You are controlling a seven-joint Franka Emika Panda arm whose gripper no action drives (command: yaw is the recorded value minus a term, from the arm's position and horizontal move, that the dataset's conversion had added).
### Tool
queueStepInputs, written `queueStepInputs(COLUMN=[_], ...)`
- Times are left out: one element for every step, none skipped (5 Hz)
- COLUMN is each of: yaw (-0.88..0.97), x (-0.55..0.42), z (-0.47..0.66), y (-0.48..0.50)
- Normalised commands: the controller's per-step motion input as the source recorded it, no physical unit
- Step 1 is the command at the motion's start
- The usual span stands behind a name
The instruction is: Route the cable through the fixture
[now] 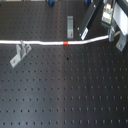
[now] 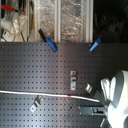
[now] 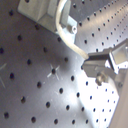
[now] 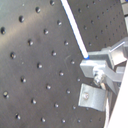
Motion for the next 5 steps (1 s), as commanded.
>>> queueStepInputs(yaw=[0.06, 0.15, 0.22, 0.29, 0.36], x=[-0.111, -0.197, -0.275, -0.393, -0.414], z=[0.23, 0.18, -0.01, -0.04, -0.12], y=[0.415, 0.207, 0.130, 0.036, -0.033])
